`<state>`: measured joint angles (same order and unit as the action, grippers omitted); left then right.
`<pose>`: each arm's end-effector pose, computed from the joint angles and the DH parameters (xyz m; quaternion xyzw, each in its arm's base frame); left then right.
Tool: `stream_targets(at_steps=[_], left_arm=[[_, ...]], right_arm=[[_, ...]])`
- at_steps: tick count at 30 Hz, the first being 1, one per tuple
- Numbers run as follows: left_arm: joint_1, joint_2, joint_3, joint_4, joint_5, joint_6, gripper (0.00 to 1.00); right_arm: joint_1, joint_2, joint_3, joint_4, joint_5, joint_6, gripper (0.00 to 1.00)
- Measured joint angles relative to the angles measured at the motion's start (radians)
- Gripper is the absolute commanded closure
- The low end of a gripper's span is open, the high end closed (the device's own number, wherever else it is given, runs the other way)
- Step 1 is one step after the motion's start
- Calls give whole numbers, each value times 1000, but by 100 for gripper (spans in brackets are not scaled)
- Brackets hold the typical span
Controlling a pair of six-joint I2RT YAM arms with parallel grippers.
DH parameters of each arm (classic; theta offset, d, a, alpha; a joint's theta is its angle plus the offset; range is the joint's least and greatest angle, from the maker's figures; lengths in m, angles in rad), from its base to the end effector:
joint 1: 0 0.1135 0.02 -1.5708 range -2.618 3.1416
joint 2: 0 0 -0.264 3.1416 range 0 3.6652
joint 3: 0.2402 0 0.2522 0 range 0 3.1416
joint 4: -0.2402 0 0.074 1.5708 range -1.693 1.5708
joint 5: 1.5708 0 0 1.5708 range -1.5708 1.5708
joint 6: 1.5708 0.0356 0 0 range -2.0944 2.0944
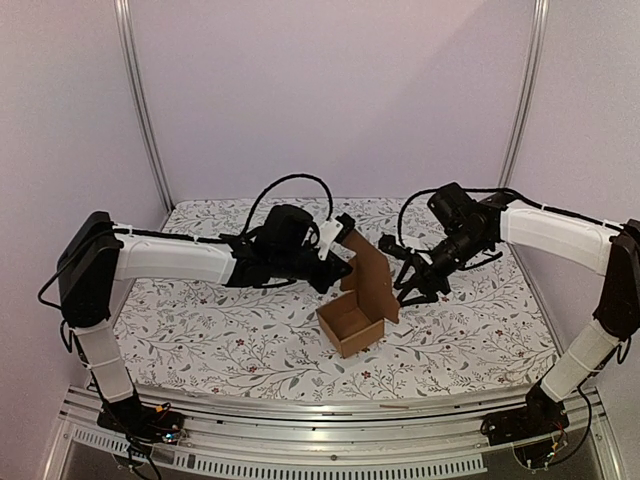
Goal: Fold the paper box
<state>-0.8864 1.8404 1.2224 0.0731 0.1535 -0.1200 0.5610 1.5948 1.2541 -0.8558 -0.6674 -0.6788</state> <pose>0.2601 -0.3274 0.2183 0.3597 0.7917 -0.2945 0.3964 0.2546 0.1860 0.2572 -0.5889 0.7202 0.3109 0.1944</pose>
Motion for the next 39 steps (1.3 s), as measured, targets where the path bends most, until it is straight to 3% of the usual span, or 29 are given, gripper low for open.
stream_targets(at_steps=[8,15,22,26,33,39], left_arm=[[-2,-2,-50,19,-89,-39,100],[-2,-13,-61,21,-168,-74,100],[-2,-13,-66,28,-193,-101,100],[-2,-13,-66,27,-196,-102,100],[-2,-13,-66,27,-196,-100,100],[-2,-13,-65,24,-195,-93,100]], right_arm=[[-10,-40,-68,37,129,127,48],[-14,-91,-117,66,134,199,48],[-13,-86,-117,141,196,272,55],[-31,-92,-119,169,232,263,51],[-169,-108,-134,314,219,190,43],[-159,-50,-137,463,174,183,43]])
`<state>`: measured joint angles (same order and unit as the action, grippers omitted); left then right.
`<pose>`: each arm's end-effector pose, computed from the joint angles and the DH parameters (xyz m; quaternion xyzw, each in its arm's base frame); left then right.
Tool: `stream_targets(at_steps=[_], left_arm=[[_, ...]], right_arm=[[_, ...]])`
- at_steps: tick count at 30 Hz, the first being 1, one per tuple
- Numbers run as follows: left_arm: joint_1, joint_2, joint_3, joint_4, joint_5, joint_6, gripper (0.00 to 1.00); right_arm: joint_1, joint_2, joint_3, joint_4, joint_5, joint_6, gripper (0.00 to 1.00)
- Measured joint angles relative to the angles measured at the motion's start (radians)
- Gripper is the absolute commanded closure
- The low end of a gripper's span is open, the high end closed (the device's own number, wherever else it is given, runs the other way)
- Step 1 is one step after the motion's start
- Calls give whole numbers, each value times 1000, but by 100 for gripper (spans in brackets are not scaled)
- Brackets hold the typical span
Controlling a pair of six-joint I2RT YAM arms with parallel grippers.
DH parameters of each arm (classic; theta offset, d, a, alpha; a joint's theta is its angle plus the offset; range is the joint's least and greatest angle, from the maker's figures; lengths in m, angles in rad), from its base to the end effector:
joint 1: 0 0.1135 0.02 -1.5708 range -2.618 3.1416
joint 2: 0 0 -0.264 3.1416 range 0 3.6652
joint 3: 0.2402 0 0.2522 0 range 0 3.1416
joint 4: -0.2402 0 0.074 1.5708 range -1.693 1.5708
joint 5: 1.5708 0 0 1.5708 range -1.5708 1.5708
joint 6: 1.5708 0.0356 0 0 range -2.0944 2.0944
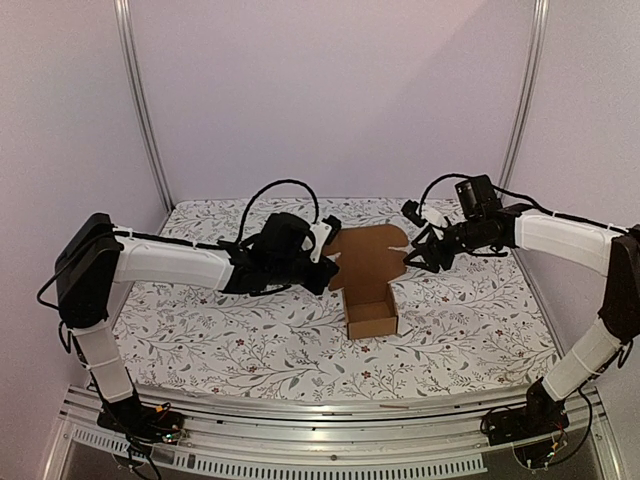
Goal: Fold the paper box
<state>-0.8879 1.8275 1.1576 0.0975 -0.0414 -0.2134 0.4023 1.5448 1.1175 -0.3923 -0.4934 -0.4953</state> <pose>0.2589 -0.3159 0.2044 0.2811 0.8316 -0.2350 0.4174 0.2997 0.1458 0.2535 -0.4721 0.7739 0.2104 0.3659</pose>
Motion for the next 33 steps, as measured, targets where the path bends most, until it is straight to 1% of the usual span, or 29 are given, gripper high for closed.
stream_targets(at_steps=[2,4,5,8,9,12,15,17,20,22,28,33], left_arm=[[0,0,1,-3,0,1,100],[0,0,3,-5,0,2,100],[0,0,3,-6,1,2,100],[0,0,5,-7,2,2,100],[0,0,5,-6,2,1,100],[0,0,5,-6,3,-4,100],[0,0,8,-10,-6,-16,100],[0,2,16,-18,-22,-31,99],[-1,13,39,-32,-53,-68,99],[-4,19,51,-36,-80,-95,99],[-26,56,104,-35,-202,-180,99],[-39,99,129,-36,-299,-226,100]], right_arm=[[9,27,0,38,-4,3,44],[14,47,0,63,-6,6,48],[17,55,0,75,-7,8,52],[24,71,0,102,-10,8,69],[27,77,0,109,-10,15,73],[42,92,0,127,0,36,85],[68,93,-10,147,48,67,93],[86,93,-18,158,98,93,95],[108,92,-19,169,173,182,95],[116,86,-19,173,204,242,97],[159,53,-14,168,288,453,91],[166,61,-1,169,277,610,87]])
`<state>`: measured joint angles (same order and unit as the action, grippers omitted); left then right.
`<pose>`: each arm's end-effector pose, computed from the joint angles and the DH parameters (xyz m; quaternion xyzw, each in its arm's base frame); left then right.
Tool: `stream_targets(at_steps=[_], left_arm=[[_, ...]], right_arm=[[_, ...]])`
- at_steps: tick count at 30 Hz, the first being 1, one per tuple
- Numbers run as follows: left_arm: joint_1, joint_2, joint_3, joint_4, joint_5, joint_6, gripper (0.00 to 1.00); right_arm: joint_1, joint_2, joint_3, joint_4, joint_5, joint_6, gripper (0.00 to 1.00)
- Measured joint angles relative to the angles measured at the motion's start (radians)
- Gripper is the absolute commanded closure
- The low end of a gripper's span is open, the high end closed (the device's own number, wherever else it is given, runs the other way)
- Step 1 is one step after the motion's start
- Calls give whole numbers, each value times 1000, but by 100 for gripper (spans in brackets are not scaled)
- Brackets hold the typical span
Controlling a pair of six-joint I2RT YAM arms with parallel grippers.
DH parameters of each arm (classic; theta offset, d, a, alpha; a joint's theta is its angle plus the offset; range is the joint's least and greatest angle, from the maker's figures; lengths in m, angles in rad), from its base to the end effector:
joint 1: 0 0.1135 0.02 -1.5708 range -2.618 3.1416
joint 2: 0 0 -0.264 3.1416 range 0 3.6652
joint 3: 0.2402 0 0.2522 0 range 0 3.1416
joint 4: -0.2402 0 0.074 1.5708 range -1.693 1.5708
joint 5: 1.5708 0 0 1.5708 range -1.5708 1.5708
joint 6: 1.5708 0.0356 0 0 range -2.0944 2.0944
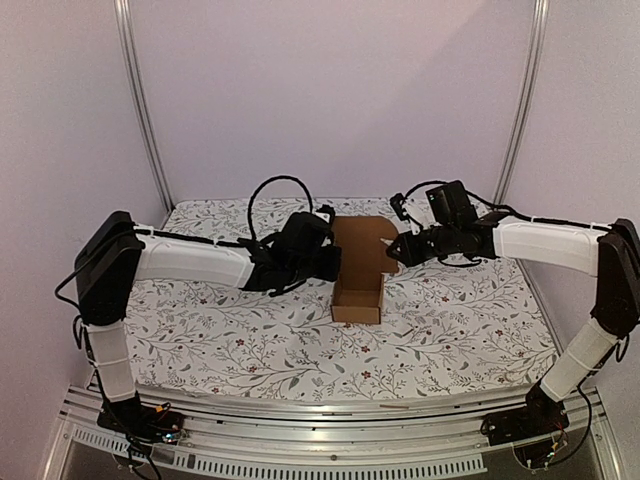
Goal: Fold the paper box
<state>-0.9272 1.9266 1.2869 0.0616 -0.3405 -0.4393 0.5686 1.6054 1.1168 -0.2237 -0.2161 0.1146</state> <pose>0.2702 -0.3403 0.2041 0.1310 0.8604 -0.1808 0.4580 0.2958 0.1981 0.2442 -0.2472 0.8707 0.2310 0.3570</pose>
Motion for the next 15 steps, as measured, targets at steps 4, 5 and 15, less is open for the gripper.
stream_targets(at_steps=[4,5,15], left_arm=[[-13,26,26,-5,-68,-13,100],[-14,32,32,-6,-82,-16,100],[-24,55,47,11,-140,7,100]], right_arm=[[1,18,10,3,-15,104,84],[1,21,10,3,-20,129,83],[-22,34,19,-85,-158,183,66]])
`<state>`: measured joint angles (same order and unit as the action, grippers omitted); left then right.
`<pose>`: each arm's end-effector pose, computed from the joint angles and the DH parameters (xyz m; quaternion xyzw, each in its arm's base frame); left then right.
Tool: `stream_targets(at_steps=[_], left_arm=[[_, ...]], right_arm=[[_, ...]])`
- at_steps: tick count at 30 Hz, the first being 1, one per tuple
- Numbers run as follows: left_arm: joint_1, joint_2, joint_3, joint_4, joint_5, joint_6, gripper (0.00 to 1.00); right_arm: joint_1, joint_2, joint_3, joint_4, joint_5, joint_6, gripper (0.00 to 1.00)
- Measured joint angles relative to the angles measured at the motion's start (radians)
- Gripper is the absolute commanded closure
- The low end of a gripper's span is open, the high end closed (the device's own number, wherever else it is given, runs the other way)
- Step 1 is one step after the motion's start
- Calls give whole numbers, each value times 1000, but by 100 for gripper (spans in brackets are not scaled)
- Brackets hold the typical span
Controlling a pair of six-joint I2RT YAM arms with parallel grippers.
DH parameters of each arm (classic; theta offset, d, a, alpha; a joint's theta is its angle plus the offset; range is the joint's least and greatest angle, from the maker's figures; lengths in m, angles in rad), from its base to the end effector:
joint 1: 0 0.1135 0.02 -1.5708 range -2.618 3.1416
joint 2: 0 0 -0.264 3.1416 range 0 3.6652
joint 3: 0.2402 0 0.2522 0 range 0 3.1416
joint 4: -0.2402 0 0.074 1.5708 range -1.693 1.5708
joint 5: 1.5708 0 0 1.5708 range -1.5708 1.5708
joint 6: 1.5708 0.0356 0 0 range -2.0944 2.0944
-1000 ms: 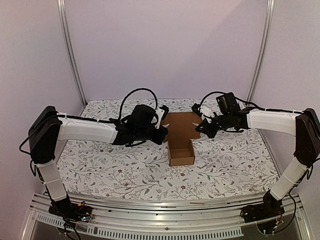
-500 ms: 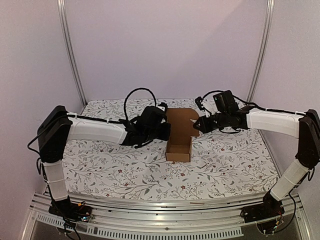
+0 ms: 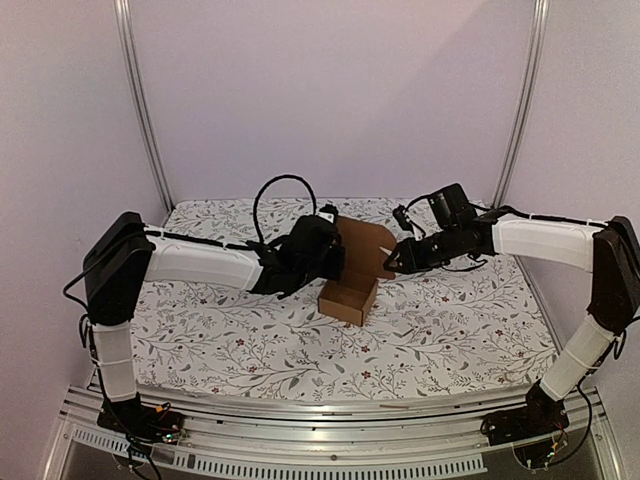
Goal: Fold the paper box
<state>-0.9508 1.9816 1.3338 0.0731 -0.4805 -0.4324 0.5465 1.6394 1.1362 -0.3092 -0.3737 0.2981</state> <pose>0.2723 -0.3531 0.1982 0.1088 0.8539 -0.1349 0.4907 0.2968 0.1958 0.2335 -0.1813 0.8972 0.3065 0.2611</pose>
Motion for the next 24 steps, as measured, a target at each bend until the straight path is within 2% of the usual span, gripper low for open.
stream_targets(at_steps=[5,8,13,18,24], left_arm=[[11,-2,-33,67,64,93,100],[38,-11,-60,113,166,159,100],[124,-27,-76,125,378,235,100],[182,-27,-58,95,564,291,100],[183,-26,16,11,689,344,100]], right_arm=[[-114,-25,26,-200,-98,-154,62],[-212,-51,98,-376,-152,-364,61],[-283,-103,156,-533,-169,-734,61],[-292,-56,210,-534,-156,-940,60],[-273,181,341,-429,-160,-999,63]])
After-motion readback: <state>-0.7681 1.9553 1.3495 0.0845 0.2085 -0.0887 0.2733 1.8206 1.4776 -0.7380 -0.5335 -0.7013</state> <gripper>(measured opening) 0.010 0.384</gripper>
